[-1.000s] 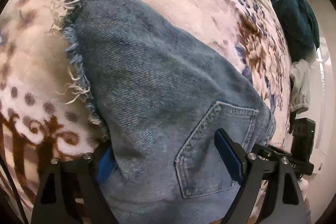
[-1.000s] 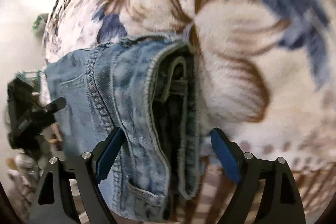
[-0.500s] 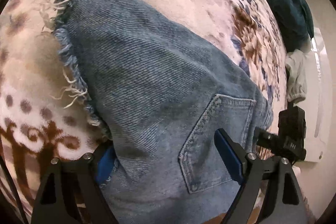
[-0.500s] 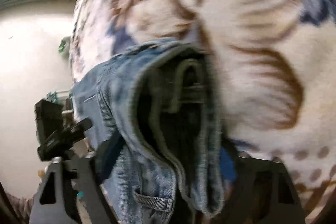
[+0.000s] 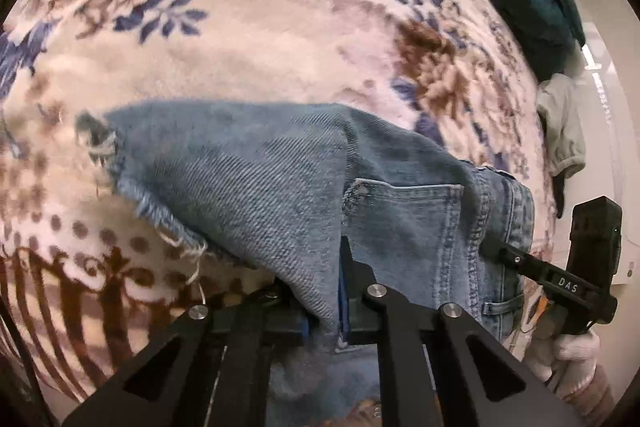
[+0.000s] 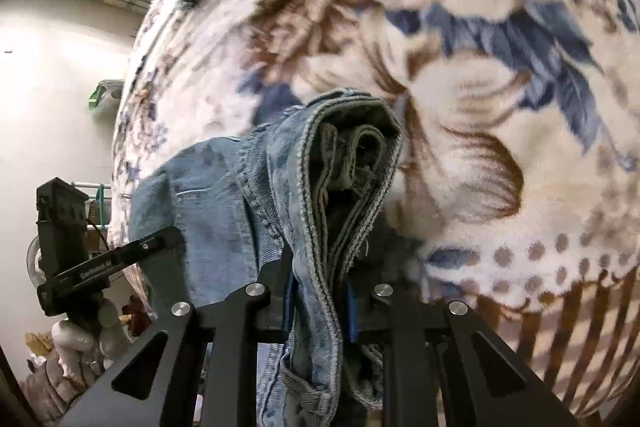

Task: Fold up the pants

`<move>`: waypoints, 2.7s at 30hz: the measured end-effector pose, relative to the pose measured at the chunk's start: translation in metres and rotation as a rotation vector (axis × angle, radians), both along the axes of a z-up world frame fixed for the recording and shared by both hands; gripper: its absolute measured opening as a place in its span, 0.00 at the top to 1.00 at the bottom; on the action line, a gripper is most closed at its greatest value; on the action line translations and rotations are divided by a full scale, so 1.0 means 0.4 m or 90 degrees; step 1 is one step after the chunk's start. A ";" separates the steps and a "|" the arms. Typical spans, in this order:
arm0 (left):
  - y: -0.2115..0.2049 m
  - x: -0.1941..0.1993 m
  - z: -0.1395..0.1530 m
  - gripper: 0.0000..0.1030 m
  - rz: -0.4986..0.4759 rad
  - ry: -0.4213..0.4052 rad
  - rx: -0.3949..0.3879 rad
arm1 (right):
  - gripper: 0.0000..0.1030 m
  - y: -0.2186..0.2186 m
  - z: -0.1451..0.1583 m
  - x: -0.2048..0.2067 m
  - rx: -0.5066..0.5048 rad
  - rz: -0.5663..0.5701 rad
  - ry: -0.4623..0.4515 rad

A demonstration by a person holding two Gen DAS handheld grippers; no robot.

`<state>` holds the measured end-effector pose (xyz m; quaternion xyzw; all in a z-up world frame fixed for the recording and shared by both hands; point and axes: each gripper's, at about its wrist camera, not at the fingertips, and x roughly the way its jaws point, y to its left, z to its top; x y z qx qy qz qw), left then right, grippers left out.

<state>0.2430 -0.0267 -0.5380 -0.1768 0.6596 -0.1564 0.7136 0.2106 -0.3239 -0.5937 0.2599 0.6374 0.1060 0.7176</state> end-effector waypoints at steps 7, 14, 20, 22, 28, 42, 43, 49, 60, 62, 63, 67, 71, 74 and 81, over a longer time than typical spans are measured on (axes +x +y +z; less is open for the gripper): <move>0.015 0.037 0.134 0.93 0.012 -0.055 -0.029 | 0.81 0.032 0.153 0.029 -0.014 0.012 -0.058; 0.023 0.221 0.319 0.93 0.029 -0.129 -0.028 | 0.81 0.022 0.325 0.182 0.009 0.024 -0.132; 0.002 0.524 0.402 0.93 0.041 -0.178 0.001 | 0.81 0.004 0.420 0.498 0.034 0.056 -0.189; -0.006 0.660 0.404 0.93 0.050 -0.191 0.006 | 0.81 -0.007 0.427 0.629 0.041 0.064 -0.200; -0.019 1.026 0.310 0.93 0.041 -0.180 0.039 | 0.81 -0.035 0.353 1.061 0.065 0.080 -0.187; -0.023 1.226 0.072 0.73 0.001 -0.097 0.153 | 0.22 -0.134 0.022 1.362 -0.044 0.053 -0.025; -0.013 1.201 0.103 0.62 0.027 -0.122 0.168 | 0.09 -0.122 0.044 1.354 -0.115 0.066 -0.029; -0.003 1.070 0.216 0.00 0.088 -0.208 0.246 | 0.08 -0.031 0.186 1.227 -0.326 0.056 -0.083; -0.071 0.892 0.405 0.00 0.030 -0.271 0.310 | 0.08 0.099 0.460 0.949 -0.424 -0.037 -0.133; -0.069 0.843 0.455 0.00 0.030 -0.283 0.304 | 0.08 0.119 0.527 0.895 -0.431 -0.044 -0.150; -0.069 0.814 0.482 0.00 0.032 -0.290 0.302 | 0.08 0.128 0.565 0.863 -0.435 -0.048 -0.159; -0.049 0.671 0.602 0.00 0.038 -0.314 0.289 | 0.08 0.161 0.710 0.731 -0.450 -0.061 -0.189; -0.022 0.535 0.711 0.00 0.047 -0.328 0.279 | 0.08 0.195 0.867 0.572 -0.453 -0.077 -0.217; 0.003 0.420 0.793 0.00 0.054 -0.341 0.275 | 0.08 0.223 0.978 0.441 -0.455 -0.088 -0.242; 0.038 0.168 0.984 0.00 0.065 -0.383 0.288 | 0.08 0.315 1.219 0.140 -0.462 -0.078 -0.314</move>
